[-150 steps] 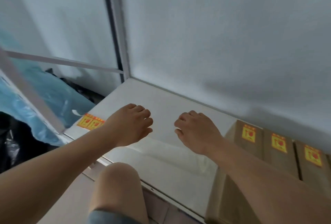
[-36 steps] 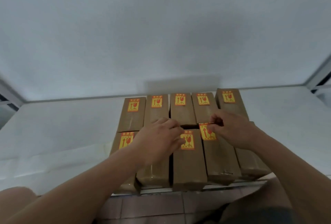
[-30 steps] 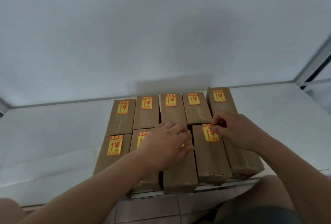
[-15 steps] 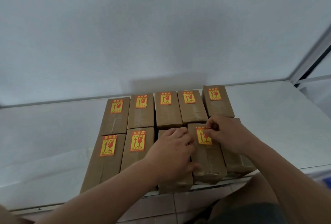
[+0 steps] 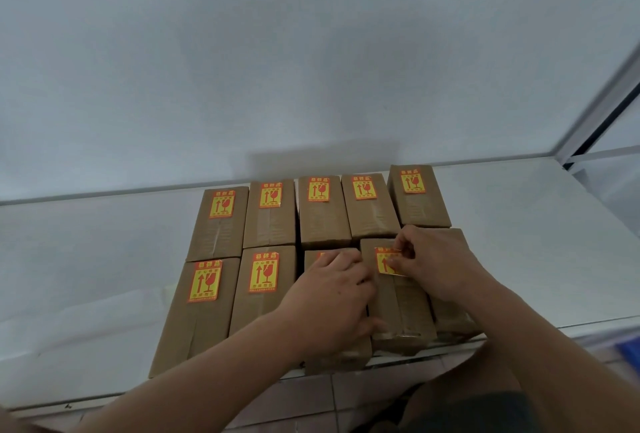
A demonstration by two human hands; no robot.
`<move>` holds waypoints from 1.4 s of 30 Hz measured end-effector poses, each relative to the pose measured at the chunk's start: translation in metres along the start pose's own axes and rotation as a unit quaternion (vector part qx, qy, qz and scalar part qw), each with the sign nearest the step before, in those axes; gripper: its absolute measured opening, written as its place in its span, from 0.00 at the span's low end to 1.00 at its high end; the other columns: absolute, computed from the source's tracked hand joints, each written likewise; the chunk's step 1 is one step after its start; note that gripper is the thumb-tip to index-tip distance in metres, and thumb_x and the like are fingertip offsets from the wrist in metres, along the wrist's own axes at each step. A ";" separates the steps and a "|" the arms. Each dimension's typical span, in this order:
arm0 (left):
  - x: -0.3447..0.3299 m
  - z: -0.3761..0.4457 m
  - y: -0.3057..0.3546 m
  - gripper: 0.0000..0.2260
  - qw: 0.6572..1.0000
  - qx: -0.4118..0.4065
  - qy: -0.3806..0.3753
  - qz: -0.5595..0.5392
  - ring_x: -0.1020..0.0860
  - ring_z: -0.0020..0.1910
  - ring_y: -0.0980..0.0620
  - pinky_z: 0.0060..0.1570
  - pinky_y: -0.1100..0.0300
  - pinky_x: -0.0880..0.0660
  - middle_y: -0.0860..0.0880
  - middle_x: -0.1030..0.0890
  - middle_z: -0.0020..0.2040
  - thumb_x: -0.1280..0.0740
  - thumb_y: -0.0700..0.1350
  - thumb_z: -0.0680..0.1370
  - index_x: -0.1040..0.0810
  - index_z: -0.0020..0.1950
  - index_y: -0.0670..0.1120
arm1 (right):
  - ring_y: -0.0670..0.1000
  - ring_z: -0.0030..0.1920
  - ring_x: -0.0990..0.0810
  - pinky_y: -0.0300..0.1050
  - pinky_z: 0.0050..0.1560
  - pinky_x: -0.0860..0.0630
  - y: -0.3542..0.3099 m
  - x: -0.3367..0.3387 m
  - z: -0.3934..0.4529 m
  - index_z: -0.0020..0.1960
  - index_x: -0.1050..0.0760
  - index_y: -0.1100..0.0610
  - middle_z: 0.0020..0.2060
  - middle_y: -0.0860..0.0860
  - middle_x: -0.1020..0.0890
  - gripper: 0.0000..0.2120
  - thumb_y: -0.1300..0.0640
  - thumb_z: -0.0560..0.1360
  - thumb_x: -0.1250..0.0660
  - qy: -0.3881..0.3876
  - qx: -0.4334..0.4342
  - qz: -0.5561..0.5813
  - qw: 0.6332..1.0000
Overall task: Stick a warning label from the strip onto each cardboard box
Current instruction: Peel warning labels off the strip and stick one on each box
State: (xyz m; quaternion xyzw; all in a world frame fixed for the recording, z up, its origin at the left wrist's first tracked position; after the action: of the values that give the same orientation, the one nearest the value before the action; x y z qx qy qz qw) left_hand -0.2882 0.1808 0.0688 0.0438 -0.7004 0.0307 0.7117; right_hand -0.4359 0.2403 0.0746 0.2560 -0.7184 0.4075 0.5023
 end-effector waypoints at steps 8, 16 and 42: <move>0.001 -0.001 0.000 0.28 1.000 0.005 -0.014 -0.001 0.41 0.71 0.48 0.72 0.50 0.47 0.50 0.29 0.68 0.48 0.66 0.77 0.27 0.67 0.50 | 0.46 0.59 0.28 0.44 0.55 0.25 -0.003 0.003 -0.002 0.54 0.33 0.43 0.57 0.42 0.31 0.12 0.46 0.74 0.32 0.064 0.079 -0.022 0.995; 0.000 -0.001 -0.001 0.28 1.000 0.001 -0.012 0.000 0.41 0.72 0.48 0.72 0.50 0.47 0.50 0.29 0.68 0.49 0.67 0.77 0.29 0.68 0.50 | 0.50 0.76 0.57 0.56 0.74 0.48 0.018 -0.008 -0.012 0.70 0.37 0.34 0.76 0.43 0.49 0.26 0.32 0.73 0.44 0.031 0.106 -0.098 0.989; -0.003 -0.006 -0.003 0.27 1.000 0.008 -0.018 -0.002 0.41 0.72 0.48 0.72 0.48 0.50 0.51 0.29 0.68 0.50 0.66 0.78 0.29 0.68 0.51 | 0.50 0.75 0.55 0.56 0.75 0.47 0.019 -0.005 -0.006 0.69 0.36 0.33 0.75 0.42 0.47 0.28 0.30 0.71 0.40 -0.006 0.077 -0.065 0.995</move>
State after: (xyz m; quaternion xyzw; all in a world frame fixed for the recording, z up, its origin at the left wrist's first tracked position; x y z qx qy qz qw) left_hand -0.2822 0.1787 0.0655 0.0513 -0.7129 0.0340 0.6986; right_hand -0.4462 0.2556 0.0646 0.3428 -0.6700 0.4262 0.5020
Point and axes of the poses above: each hand's wrist, its own z-axis towards the middle knuckle, its own x-axis out of the back of the hand, y = z × x, the point moved 5 cm from there along z, towards the middle knuckle
